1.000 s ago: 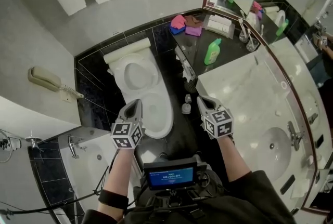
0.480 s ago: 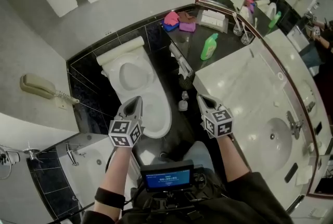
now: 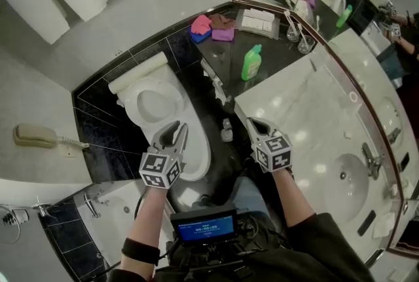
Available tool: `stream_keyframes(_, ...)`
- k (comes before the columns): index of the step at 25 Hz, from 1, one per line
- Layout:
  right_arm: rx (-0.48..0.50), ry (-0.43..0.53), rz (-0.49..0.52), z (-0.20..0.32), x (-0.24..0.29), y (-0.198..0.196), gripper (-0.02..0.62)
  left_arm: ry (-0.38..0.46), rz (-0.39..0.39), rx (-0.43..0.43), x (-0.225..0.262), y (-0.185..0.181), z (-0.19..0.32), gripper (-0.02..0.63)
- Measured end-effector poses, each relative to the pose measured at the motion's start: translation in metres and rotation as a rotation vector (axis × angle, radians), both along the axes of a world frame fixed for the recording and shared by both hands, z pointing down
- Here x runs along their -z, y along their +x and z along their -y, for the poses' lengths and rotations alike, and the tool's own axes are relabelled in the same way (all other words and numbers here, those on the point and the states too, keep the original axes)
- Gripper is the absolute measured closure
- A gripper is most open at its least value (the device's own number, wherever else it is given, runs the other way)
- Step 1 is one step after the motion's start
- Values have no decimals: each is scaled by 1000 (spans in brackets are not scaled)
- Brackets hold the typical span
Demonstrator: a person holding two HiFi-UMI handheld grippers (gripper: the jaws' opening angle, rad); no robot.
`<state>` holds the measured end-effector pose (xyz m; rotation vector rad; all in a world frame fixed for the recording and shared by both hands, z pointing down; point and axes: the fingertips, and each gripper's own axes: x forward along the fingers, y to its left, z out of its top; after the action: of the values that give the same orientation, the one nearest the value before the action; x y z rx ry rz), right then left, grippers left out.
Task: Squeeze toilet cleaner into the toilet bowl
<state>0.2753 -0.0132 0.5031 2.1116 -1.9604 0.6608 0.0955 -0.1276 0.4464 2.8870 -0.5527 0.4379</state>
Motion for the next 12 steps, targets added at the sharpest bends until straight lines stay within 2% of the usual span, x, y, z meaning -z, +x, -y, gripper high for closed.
stream_keyframes(3, 9, -12, 17, 7, -9, 25, 581, 0, 11, -41, -6, 38, 2, 475)
stream_keyframes(9, -2, -22, 28, 18, -18, 79, 581, 6, 21, -152, -24, 123, 8, 405)
stream_keyframes(12, -15, -30, 37, 21, -22, 104, 581, -16, 26, -222, -41, 169, 6, 337)
